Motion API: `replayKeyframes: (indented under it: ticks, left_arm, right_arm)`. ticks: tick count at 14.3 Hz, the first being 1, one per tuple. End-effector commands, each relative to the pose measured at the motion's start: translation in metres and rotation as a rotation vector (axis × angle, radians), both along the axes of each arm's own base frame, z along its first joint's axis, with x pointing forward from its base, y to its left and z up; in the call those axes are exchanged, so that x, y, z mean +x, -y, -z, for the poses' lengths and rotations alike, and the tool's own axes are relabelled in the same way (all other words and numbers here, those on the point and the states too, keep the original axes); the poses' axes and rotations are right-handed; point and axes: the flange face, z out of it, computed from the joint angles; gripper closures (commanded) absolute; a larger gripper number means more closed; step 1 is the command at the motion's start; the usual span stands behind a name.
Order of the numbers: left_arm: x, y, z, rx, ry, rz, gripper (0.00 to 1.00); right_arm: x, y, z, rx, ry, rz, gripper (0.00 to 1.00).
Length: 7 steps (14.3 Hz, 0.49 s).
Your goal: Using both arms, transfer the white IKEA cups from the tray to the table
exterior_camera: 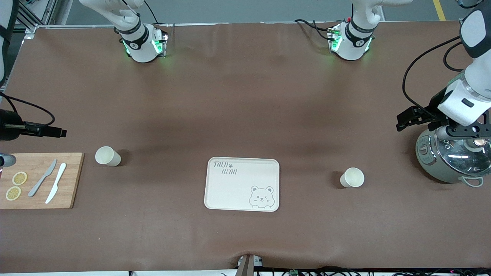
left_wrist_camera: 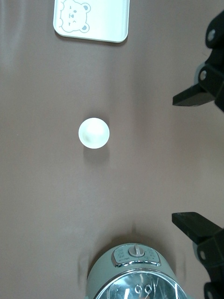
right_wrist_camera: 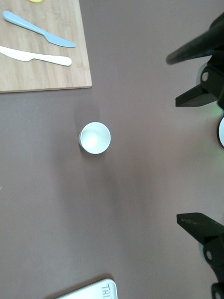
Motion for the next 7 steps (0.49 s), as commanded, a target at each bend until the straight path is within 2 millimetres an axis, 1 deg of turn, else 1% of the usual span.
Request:
replayKeyframes:
  ticks: [1, 5, 6, 7]
  left_arm:
    - [-0.006, 0.004, -0.009, 0.023, 0.009, -0.001, 0.0]
    - [-0.006, 0.005, -0.01, 0.032, 0.012, 0.007, 0.0]
    - [-0.006, 0.005, -0.011, 0.064, 0.017, 0.026, 0.0]
    - [-0.007, 0.012, -0.011, 0.093, 0.02, 0.054, 0.0]
  right_arm:
    - [-0.026, -0.001, -0.036, -0.025, 0.03, 0.012, 0.0]
    - [-0.061, -0.003, -0.057, -0.027, 0.053, 0.01, 0.0]
    - [-0.069, -0.003, -0.058, -0.026, 0.054, 0.009, 0.0]
    - [-0.078, -0.004, -0.062, -0.029, 0.069, 0.008, 0.0]
